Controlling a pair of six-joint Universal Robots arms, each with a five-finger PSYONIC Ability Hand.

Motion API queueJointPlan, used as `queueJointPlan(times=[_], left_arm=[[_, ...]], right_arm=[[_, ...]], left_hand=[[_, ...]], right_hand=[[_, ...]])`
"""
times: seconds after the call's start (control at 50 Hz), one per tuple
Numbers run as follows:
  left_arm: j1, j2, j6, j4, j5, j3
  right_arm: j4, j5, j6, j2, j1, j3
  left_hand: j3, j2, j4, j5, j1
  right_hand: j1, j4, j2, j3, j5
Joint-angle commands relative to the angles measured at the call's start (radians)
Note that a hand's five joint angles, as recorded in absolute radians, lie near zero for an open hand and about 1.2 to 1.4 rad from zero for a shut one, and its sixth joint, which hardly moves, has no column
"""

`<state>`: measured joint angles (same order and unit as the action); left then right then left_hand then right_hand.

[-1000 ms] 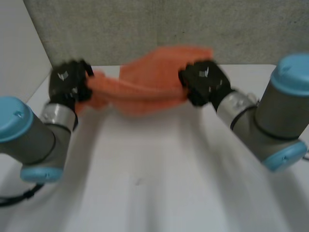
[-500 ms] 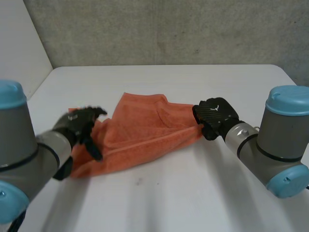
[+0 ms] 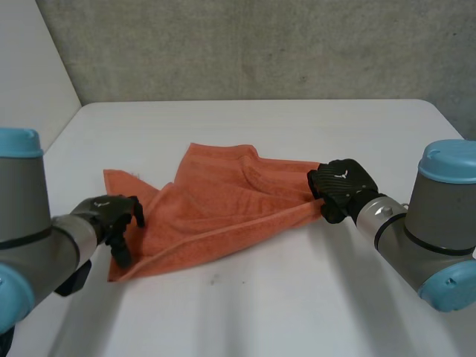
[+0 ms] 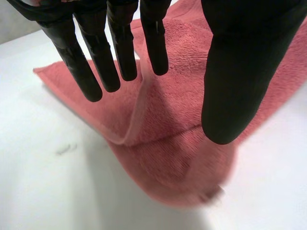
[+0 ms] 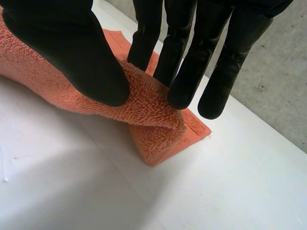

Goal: Fold the laundry

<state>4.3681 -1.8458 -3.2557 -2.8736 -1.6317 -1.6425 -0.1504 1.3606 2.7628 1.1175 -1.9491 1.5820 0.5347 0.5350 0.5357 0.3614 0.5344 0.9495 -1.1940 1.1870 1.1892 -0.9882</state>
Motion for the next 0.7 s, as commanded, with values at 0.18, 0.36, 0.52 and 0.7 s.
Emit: queueJointPlan(times=[0.18,0.36,0.52,0.7], left_arm=[[-0.084,0.102,0.115,-0.003,-0.022,-0.123],[-0.099,0.025,0.228,-0.029,-0.048,-0.126],[-0.104,-0.075,0.221,-0.130,-0.141,-0.111],[-0.102,-0.119,0.215,-0.199,-0.148,-0.114]], right_arm=[[-0.001,0.003,-0.032,-0.018,-0.010,0.004],[0.000,0.002,-0.032,-0.024,-0.010,0.012],[0.000,0.003,-0.031,-0.016,-0.010,0.018],[0.002,0.008,-0.015,-0.008,0.002,0.015]], left_hand=[[0.075,0.075,0.074,0.074,0.075],[0.075,0.075,0.074,0.074,0.075],[0.174,0.174,0.173,0.173,0.175],[0.595,0.594,0.594,0.594,0.595]], right_hand=[[0.447,-0.202,0.209,0.207,-0.233],[0.447,-0.202,0.209,0.207,-0.233],[0.447,-0.202,0.209,0.207,-0.233],[0.447,-0.202,0.209,0.207,-0.233]])
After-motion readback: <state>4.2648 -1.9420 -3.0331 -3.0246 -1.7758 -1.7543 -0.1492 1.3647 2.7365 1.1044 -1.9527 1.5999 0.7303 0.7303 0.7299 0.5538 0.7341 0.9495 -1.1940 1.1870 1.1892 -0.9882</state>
